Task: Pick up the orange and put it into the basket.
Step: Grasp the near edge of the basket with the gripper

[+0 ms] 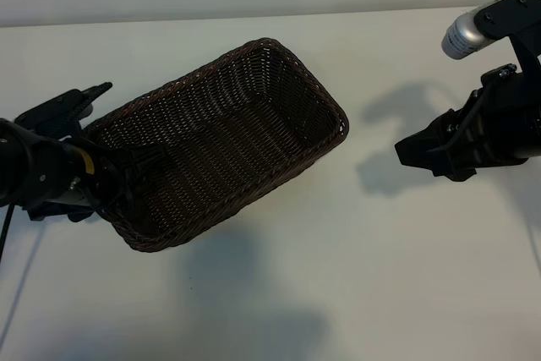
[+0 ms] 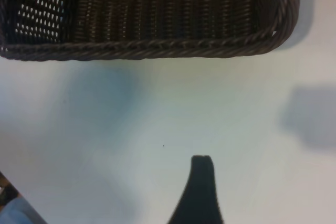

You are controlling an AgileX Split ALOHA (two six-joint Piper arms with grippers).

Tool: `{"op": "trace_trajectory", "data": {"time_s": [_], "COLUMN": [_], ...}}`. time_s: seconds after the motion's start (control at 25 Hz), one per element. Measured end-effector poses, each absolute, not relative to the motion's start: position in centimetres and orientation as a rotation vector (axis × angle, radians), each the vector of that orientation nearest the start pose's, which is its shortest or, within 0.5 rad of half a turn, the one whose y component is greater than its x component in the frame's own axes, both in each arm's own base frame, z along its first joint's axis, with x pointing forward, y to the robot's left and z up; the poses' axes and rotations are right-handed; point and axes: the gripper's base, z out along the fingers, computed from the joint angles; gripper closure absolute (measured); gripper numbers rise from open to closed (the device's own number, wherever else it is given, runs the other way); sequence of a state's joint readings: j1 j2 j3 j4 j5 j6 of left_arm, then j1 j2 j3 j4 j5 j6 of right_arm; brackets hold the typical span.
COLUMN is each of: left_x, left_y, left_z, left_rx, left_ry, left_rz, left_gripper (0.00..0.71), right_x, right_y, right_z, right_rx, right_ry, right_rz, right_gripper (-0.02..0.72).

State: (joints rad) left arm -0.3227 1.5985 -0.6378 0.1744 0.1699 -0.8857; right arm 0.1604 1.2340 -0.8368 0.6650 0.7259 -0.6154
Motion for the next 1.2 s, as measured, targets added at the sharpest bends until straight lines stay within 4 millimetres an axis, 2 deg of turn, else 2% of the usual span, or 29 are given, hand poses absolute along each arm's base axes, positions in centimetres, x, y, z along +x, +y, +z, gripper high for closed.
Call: {"op": "trace_trajectory", "data": {"time_s": [0.64, 1.0, 1.12, 1.2], "left_x": [25.9, 26.2, 26.2, 26.4], "left_y": [-8.4, -8.5, -8.6, -8.7], "left_z": [14.8, 13.5, 13.6, 13.7], "left_rx": [-0.523, -0.532, -0.554, -0.578], "left_ry": [2.576, 2.602, 2.589, 2.563], "left_rz": [-0.343, -0.332, -0.349, -0.379], "left_gripper": [0.128, 0.130, 0.171, 0.241], "right_x": [23.0, 23.0, 23.0, 23.0], "right_y": [7.5, 7.5, 7.5, 7.5], "right_z": [28.1, 28.1, 28.1, 28.1], "right_rx": [-0.477, -0.477, -0.477, -0.477], "right_ry": [2.413, 2.413, 2.414, 2.414], "right_rz": [0.556, 0.556, 0.557, 0.557], "right_gripper": [0.110, 0.110, 0.110, 0.110]}}
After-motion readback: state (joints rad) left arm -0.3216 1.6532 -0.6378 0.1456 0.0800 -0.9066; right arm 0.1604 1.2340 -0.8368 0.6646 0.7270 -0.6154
